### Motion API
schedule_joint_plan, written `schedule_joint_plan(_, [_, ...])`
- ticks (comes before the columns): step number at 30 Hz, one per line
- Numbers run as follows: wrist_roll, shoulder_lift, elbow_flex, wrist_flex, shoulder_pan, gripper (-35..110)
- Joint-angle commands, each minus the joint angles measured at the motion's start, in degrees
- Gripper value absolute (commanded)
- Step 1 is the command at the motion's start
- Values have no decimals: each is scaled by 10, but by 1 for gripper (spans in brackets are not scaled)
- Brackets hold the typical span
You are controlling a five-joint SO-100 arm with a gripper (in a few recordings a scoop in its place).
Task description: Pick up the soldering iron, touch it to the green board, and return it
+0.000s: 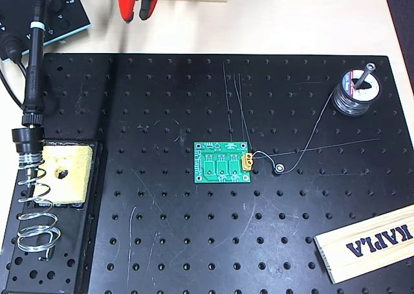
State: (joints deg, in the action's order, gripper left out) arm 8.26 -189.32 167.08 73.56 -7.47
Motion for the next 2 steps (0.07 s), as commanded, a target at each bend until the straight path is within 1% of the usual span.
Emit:
schedule_joint_plan(1, [13, -11, 25, 2, 11, 15])
schedule_joint_plan(2, [14, -11, 34, 1, 12, 15])
